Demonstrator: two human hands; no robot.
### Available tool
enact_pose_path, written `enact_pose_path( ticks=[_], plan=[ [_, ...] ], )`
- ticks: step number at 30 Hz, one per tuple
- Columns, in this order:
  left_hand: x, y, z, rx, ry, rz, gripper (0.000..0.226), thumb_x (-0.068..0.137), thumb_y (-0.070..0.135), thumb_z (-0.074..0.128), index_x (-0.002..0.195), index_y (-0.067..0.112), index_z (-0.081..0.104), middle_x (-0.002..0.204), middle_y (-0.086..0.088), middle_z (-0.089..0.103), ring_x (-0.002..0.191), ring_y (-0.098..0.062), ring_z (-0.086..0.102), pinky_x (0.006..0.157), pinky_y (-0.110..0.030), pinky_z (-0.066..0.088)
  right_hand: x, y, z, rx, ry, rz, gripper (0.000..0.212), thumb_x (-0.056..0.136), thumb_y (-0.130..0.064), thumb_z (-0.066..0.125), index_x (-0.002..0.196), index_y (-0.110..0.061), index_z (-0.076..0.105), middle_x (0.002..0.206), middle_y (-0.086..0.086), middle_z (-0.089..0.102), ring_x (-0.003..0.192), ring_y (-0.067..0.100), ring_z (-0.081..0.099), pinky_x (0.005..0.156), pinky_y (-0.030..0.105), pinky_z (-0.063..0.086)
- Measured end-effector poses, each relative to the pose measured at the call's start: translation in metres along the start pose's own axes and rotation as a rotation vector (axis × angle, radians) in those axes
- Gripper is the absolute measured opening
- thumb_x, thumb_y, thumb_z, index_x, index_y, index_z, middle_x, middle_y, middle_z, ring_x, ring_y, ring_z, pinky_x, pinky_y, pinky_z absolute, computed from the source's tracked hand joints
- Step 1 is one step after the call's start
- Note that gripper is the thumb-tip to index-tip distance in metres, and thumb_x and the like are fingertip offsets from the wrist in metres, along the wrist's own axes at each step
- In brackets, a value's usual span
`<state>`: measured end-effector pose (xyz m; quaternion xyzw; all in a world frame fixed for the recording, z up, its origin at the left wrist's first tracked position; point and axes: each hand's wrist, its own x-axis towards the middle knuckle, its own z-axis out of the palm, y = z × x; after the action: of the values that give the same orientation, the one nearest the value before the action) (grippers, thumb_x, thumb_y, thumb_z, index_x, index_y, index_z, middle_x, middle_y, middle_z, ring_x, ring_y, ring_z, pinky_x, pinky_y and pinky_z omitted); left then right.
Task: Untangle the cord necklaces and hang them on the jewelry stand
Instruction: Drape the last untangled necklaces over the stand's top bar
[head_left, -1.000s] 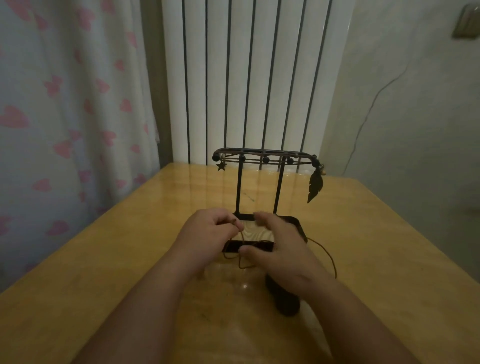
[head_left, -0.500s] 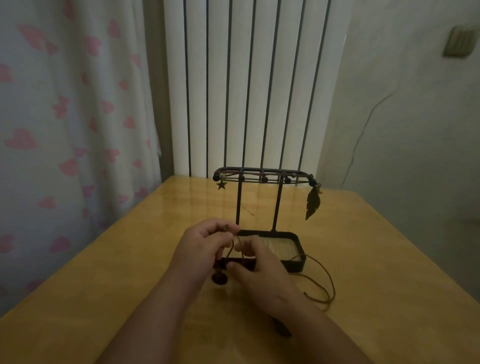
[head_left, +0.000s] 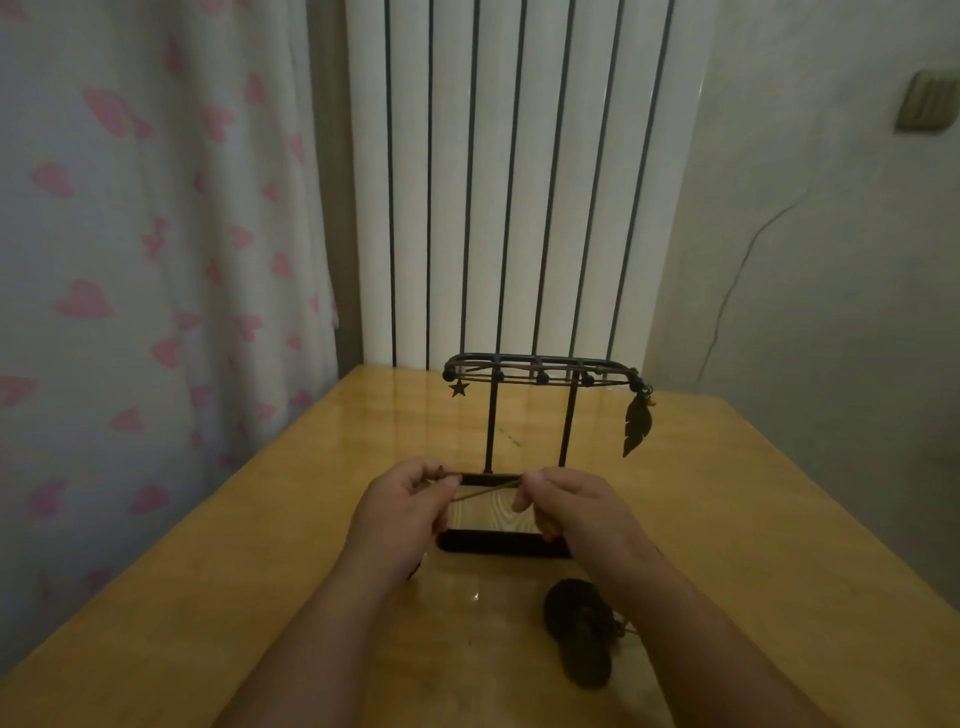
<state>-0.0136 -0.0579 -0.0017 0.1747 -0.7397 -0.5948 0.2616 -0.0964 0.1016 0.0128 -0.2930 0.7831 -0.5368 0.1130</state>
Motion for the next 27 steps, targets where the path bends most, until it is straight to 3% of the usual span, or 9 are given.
enact_pose_path(
  ticks=[3, 6, 8, 11, 14, 17, 21, 23, 27],
  plan=[
    [0.005, -0.004, -0.007, 0.08, -0.103, -0.07, 0.022, 0.093, 0.023, 0.062, 0.072, 0.018, 0.068, 0.057, 0.004, 0.059, 0.067, -0.016, 0.061, 0.074, -0.034, 0.048, 0.003, -0.002, -0.009, 0.042, 0.107, -0.039, 0.037, 0.1, -0.034, 0.045, 0.076, -0.02, 0.068, 0.062, -0.002, 0.054, 0.065, 0.017, 0.054, 0.075, 0.031, 0.048],
    [0.009, -0.004, -0.014, 0.114, -0.153, -0.134, 0.03, 0.09, 0.024, 0.064, 0.061, 0.021, 0.062, 0.061, -0.001, 0.061, 0.065, -0.017, 0.062, 0.072, -0.037, 0.046, 0.008, -0.008, -0.021, 0.096, 0.269, -0.063, 0.035, 0.101, -0.032, 0.044, 0.082, -0.018, 0.07, 0.063, 0.0, 0.055, 0.063, 0.014, 0.052, 0.067, 0.027, 0.047],
    [0.011, -0.004, -0.016, 0.076, -0.142, -0.153, 0.027, 0.091, 0.021, 0.064, 0.063, 0.019, 0.062, 0.066, -0.005, 0.063, 0.065, -0.016, 0.063, 0.072, -0.039, 0.05, 0.012, -0.012, -0.029, 0.119, 0.335, -0.089, 0.032, 0.1, -0.033, 0.045, 0.085, -0.021, 0.071, 0.068, -0.004, 0.057, 0.071, 0.016, 0.057, 0.072, 0.03, 0.051],
    [0.012, 0.001, -0.012, -0.359, -0.134, -0.191, 0.019, 0.094, 0.012, 0.059, 0.075, 0.012, 0.063, 0.082, -0.012, 0.067, 0.085, -0.026, 0.068, 0.08, -0.042, 0.056, 0.014, -0.015, -0.035, 0.097, 0.37, -0.117, 0.027, 0.1, -0.033, 0.046, 0.088, -0.026, 0.07, 0.086, -0.009, 0.064, 0.087, 0.014, 0.062, 0.072, 0.028, 0.049],
    [0.014, 0.015, -0.011, -0.867, -0.12, -0.182, 0.012, 0.096, 0.01, 0.05, 0.089, 0.006, 0.059, 0.094, -0.017, 0.07, 0.098, -0.03, 0.069, 0.085, -0.046, 0.054, 0.015, -0.019, -0.037, 0.113, 0.4, -0.14, 0.022, 0.099, -0.03, 0.048, 0.092, -0.025, 0.067, 0.091, -0.008, 0.064, 0.081, 0.013, 0.062, 0.064, 0.025, 0.048],
    [0.02, 0.023, -0.009, -1.068, -0.136, -0.109, 0.01, 0.093, 0.014, 0.049, 0.09, 0.008, 0.056, 0.083, -0.012, 0.066, 0.085, -0.025, 0.07, 0.082, -0.047, 0.055, 0.021, -0.024, -0.033, 0.122, 0.415, -0.182, 0.02, 0.099, -0.025, 0.049, 0.091, -0.023, 0.067, 0.082, -0.005, 0.062, 0.074, 0.009, 0.057, 0.062, 0.024, 0.042],
    [0.031, 0.027, -0.009, -1.179, -0.083, -0.109, 0.008, 0.095, 0.016, 0.047, 0.094, 0.01, 0.053, 0.067, -0.005, 0.052, 0.063, -0.018, 0.059, 0.068, -0.042, 0.058, 0.029, -0.031, -0.027, 0.088, 0.466, -0.223, 0.02, 0.098, -0.021, 0.05, 0.091, -0.03, 0.066, 0.085, -0.014, 0.065, 0.076, -0.011, 0.055, 0.063, 0.016, 0.038],
    [0.036, 0.03, -0.012, -1.145, -0.073, -0.096, 0.007, 0.093, 0.016, 0.05, 0.091, 0.011, 0.055, 0.066, -0.003, 0.048, 0.057, -0.015, 0.052, 0.06, -0.034, 0.056, 0.034, -0.033, -0.025, 0.068, 0.48, -0.234, 0.02, 0.098, -0.022, 0.05, 0.089, -0.032, 0.065, 0.082, -0.011, 0.065, 0.071, -0.009, 0.055, 0.061, 0.017, 0.04],
    [0.043, 0.031, -0.018, -1.03, -0.078, -0.073, 0.007, 0.085, 0.016, 0.054, 0.089, 0.013, 0.058, 0.068, -0.002, 0.049, 0.062, -0.015, 0.048, 0.069, -0.033, 0.041, 0.041, -0.038, -0.025, 0.048, 0.52, -0.258, 0.02, 0.099, -0.023, 0.049, 0.087, -0.027, 0.065, 0.08, -0.005, 0.064, 0.07, -0.005, 0.055, 0.059, 0.019, 0.041]
  ],
)
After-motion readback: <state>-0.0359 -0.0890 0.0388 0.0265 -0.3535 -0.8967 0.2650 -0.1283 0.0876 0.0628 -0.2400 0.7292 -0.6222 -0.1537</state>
